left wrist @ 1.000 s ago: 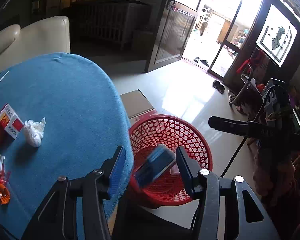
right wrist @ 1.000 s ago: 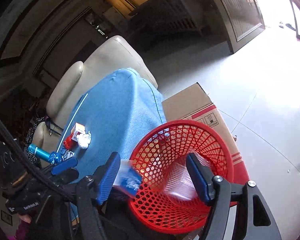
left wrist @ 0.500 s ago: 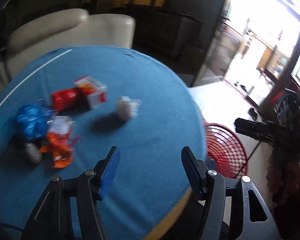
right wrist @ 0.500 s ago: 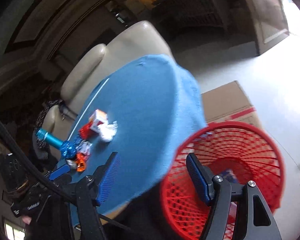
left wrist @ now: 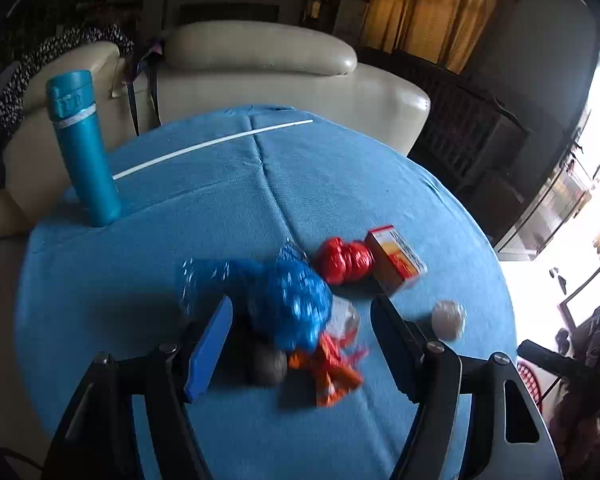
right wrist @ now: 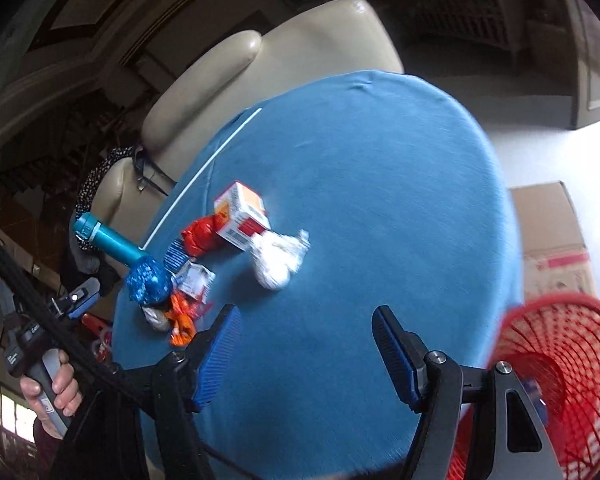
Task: Collect trash
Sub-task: 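Grasp the white crumpled ball with the right gripper while the left gripper grasps the blue plastic bags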
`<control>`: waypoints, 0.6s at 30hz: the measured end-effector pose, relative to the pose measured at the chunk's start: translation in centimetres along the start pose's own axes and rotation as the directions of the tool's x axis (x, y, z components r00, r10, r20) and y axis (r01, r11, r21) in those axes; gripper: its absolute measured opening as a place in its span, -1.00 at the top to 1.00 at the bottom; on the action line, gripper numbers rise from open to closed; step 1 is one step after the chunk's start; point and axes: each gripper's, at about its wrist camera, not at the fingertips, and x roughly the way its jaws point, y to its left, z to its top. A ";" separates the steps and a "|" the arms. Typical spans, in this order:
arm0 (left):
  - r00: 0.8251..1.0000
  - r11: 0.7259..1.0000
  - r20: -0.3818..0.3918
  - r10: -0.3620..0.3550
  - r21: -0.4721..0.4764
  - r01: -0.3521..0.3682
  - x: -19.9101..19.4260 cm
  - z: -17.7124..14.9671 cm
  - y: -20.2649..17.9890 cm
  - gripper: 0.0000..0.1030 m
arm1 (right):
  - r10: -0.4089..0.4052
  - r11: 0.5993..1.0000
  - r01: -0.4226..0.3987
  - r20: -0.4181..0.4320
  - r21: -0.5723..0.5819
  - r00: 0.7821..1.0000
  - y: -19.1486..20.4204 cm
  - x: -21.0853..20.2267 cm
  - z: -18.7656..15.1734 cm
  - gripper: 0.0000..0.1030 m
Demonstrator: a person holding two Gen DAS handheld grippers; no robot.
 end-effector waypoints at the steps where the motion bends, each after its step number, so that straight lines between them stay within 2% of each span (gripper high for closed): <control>1: 1.000 1.000 -0.018 -0.007 -0.011 0.007 0.7 0.4 0.1 -0.41 | 0.007 1.000 -0.007 -0.006 0.002 1.000 0.6 0.8 0.6 -0.39; 4: 0.996 0.998 -0.081 -0.031 -0.057 0.026 3.0 1.7 0.4 -0.41 | 0.025 1.000 -0.025 -0.021 -0.001 0.999 2.4 3.4 2.5 -0.39; 7: 0.994 0.996 -0.106 -0.036 -0.086 0.027 4.6 2.2 0.7 -0.41 | 0.016 1.000 -0.016 -0.038 0.001 0.999 3.7 5.9 3.9 -0.39; 11: 0.986 0.994 -0.169 0.007 -0.108 -0.025 7.2 1.6 1.1 -0.40 | -0.028 1.000 0.028 -0.071 0.007 0.997 4.4 10.0 5.3 -0.39; 12: 0.984 0.993 -0.181 0.000 -0.113 -0.021 7.7 1.4 1.4 -0.22 | -0.028 1.000 0.028 -0.071 0.007 0.997 4.4 10.0 5.3 -0.39; 13: 0.981 0.994 -0.194 0.005 -0.108 -0.026 8.1 0.9 1.5 -0.15 | -0.047 0.999 0.046 -0.086 -0.008 0.995 4.5 10.9 5.2 -0.37; 15: 0.983 0.995 -0.184 0.017 -0.093 -0.034 8.1 0.2 1.6 -0.09 | -0.107 0.994 0.102 -0.131 -0.043 0.986 4.8 12.8 4.6 0.06; 18: 0.984 0.996 -0.176 0.018 -0.086 -0.033 7.4 -0.6 2.0 0.04 | -0.174 0.980 0.162 -0.101 -0.118 0.980 5.6 12.9 3.8 0.38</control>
